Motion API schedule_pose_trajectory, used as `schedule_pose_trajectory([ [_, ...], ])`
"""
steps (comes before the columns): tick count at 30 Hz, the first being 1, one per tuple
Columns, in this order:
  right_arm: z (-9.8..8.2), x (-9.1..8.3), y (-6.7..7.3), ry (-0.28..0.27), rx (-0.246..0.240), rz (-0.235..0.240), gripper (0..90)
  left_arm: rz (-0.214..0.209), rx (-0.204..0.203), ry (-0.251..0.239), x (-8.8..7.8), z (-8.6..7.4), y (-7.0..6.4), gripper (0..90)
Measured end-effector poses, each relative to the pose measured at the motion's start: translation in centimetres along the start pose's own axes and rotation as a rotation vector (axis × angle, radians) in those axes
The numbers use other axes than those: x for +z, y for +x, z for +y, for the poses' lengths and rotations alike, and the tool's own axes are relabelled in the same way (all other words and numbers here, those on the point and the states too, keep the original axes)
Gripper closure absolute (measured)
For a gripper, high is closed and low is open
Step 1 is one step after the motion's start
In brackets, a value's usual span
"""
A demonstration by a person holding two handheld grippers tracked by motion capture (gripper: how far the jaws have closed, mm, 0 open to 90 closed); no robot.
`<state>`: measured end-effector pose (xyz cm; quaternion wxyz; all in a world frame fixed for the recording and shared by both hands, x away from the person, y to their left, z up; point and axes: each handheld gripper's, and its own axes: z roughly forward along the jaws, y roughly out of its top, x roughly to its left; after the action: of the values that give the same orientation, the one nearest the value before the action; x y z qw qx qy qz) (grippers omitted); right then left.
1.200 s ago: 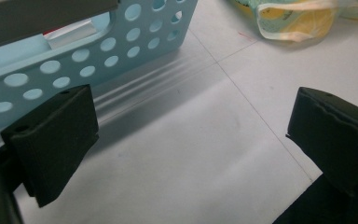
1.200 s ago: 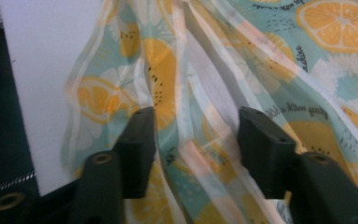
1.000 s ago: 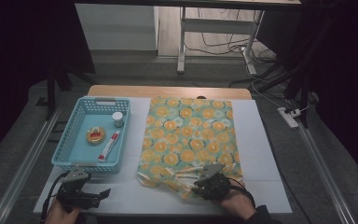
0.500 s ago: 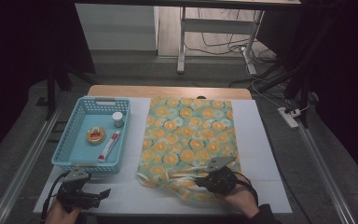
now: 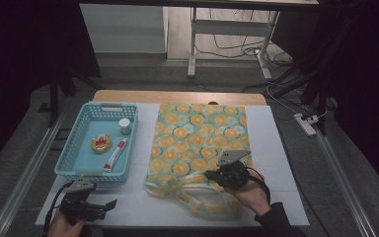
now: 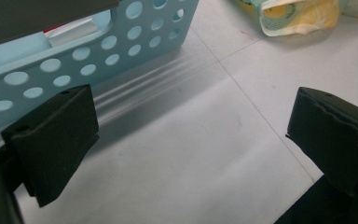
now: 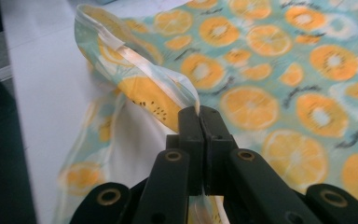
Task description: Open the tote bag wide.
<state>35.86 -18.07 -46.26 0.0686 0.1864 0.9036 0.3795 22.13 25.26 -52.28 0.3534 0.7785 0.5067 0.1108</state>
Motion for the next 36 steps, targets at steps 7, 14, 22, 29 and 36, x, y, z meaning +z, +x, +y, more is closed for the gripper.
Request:
schedule_pose_trajectory([
  [7, 1.9, 1.1, -2.2, -0.011, 0.009, -0.026, 89.2, -0.001, -0.002, -0.001, 0.0, 0.0, 0.0, 2.1],
  [14, 3.3, 2.2, -4.1, -0.020, 0.018, -0.052, 89.2, 0.000, -0.003, -0.002, 0.0, 0.0, 0.1, 2.1],
  [22, 4.7, 2.8, -6.7, -0.049, 0.053, -0.090, 89.2, -0.001, -0.008, -0.001, 0.0, 0.0, 0.1, 2.2],
  [29, 5.5, 4.0, -8.8, -0.055, 0.078, -0.115, 89.2, -0.003, -0.011, -0.003, 0.0, 0.0, 0.1, 2.2],
  [36, 5.4, 5.6, -10.6, -0.039, 0.096, -0.132, 89.1, -0.004, -0.012, 0.001, 0.0, 0.0, 0.1, 2.3],
])
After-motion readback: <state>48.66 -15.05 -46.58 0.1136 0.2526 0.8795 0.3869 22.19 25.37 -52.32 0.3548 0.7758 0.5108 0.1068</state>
